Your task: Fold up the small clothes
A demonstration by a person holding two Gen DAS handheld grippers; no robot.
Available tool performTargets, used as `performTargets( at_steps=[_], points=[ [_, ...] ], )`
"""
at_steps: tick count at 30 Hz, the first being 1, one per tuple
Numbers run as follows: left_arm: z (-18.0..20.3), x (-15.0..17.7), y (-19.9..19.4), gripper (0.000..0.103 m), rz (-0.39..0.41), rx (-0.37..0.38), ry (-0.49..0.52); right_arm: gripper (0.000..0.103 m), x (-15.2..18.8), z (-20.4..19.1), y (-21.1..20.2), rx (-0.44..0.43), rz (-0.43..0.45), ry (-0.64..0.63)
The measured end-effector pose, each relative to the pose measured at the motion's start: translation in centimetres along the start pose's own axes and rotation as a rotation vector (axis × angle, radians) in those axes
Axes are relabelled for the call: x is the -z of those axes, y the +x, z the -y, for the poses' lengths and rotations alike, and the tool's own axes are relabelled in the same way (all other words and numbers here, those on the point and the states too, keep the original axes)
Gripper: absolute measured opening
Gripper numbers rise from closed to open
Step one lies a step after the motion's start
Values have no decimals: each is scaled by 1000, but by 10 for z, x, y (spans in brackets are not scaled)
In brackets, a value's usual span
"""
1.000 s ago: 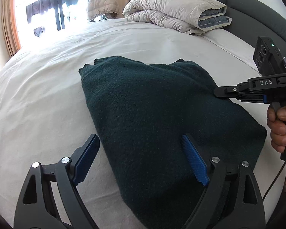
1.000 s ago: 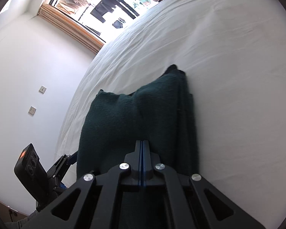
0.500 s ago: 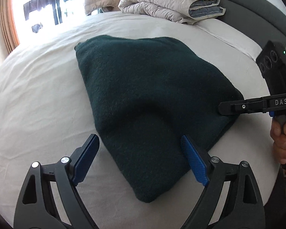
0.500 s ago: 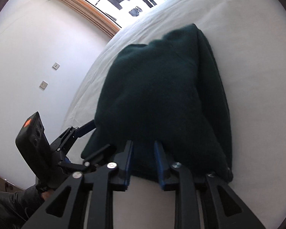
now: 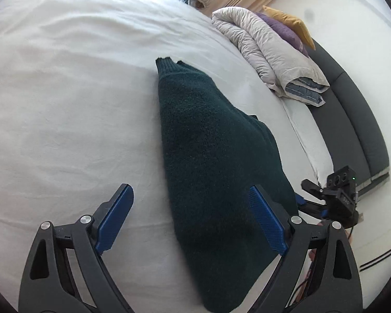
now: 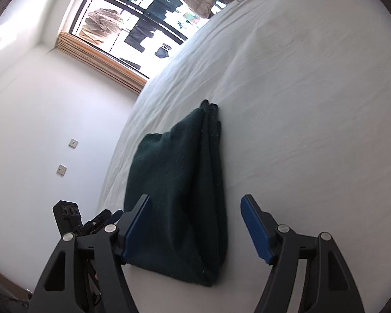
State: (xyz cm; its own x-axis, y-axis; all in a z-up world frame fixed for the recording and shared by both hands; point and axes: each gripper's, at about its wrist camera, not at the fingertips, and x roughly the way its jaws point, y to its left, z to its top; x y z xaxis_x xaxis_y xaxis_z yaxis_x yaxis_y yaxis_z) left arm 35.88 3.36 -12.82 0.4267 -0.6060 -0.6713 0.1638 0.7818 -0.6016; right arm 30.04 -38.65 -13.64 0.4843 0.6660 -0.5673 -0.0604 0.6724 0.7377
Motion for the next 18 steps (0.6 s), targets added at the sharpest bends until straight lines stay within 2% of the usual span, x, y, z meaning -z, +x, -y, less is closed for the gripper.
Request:
performTargets(
  at_steps=[1, 4, 6, 8, 10, 11, 12, 13, 18],
  points=[
    [2, -3, 8, 91, -24, 31, -5, 73, -5, 3, 12, -1, -29, 16],
    [6, -11, 29, 91, -85, 90, -24, 63, -14, 6, 36, -6, -66, 30],
    [4, -15, 38, 91, -89, 87, -35, 59, -18, 5, 46, -25, -86, 36],
    [4, -17, 45, 89, -98, 83, -37, 50, -21, 3, 55, -33, -109, 33],
    [5, -18, 50, 87, -107, 80, -30, 48, -23, 3, 62, -44, -124, 33],
    [6, -20, 53, 84, -110, 69, -25, 44, -24, 3, 65, -46, -129, 35],
    [5, -21, 55, 73, -114, 48, -20, 43, -24, 4, 66, -51, -132, 40],
    [5, -22, 56, 67, -118, 41, -21, 40, -25, 5, 67, -54, -134, 45],
    [6, -24, 56, 47, -118, 9, -5, 30, -21, 0, 65, -11, -133, -2]
  ],
)
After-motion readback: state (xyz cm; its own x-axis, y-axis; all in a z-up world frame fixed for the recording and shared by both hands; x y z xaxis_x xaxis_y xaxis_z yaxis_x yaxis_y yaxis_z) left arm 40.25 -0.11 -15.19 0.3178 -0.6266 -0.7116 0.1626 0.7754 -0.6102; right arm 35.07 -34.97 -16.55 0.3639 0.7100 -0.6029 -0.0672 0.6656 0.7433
